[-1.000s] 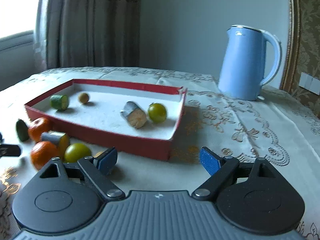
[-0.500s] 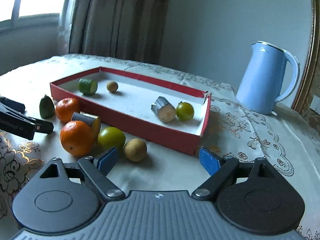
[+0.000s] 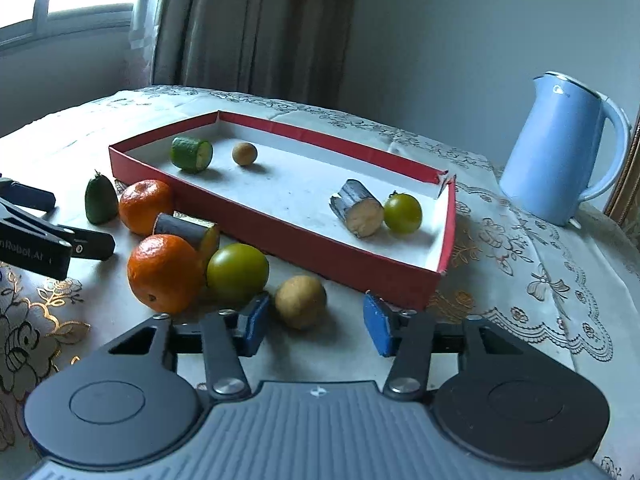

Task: Organize fruits
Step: 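Move the right tool down to the second brown kiwi beside the lime, then close the right tool on the second brown kiwi, then carry the kiwi into the tray and open the right tool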

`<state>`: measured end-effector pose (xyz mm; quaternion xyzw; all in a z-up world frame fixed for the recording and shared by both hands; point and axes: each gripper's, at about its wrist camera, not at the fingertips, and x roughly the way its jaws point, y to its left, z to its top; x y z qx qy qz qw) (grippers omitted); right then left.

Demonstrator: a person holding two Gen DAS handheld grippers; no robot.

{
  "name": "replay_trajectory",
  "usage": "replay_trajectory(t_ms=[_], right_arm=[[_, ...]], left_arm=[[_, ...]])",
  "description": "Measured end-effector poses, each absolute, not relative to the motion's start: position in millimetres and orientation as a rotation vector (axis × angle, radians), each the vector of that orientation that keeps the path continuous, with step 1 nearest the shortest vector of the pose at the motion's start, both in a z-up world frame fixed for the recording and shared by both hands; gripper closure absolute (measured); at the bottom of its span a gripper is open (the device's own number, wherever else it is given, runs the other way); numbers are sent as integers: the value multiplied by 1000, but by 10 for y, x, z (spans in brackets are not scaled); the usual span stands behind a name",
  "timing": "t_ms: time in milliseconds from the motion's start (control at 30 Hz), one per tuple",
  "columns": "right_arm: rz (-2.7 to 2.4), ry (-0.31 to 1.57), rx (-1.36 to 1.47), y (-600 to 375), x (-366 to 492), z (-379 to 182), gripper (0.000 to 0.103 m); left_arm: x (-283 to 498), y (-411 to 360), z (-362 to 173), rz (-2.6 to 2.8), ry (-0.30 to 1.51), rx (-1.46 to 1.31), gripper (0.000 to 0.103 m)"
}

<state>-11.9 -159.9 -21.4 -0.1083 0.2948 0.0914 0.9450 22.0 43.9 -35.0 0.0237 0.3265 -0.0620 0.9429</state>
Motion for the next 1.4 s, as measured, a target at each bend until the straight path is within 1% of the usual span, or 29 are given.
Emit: replay_trajectory(t_ms=[133,200,233,267,300,633,1000,1200,1400], right_arm=[[202,598,-227,-1571,-111,-216,63],[205,600,-222,-1572,-112,-216,71],[206,601,-220,-1575,-109,-216,71],[208,602,-216,-1580,-105,-216,74],[208,602,-212,-1586,-102,-215,75],[175,565,-170,-1651,-162,-161,75],[119,485,-179,-1714,-14,100,75],[77,499,-175,-1756,231,113,75],[50,558,-168,-1777,460,25,75]], left_arm=[[220,440,-350,-127,666,48,0],[220,439,-350,-127,666,48,0],[220,439,-350,-127,666,48,0],[220,439,-351,-127,666,48,0],[220,439,-351,-127,666,48,0],[219,440,-351,-127,666,49,0],[218,440,-351,-127,665,49,0],[218,438,-352,-127,665,49,0],[218,440,-352,-127,665,49,0]])
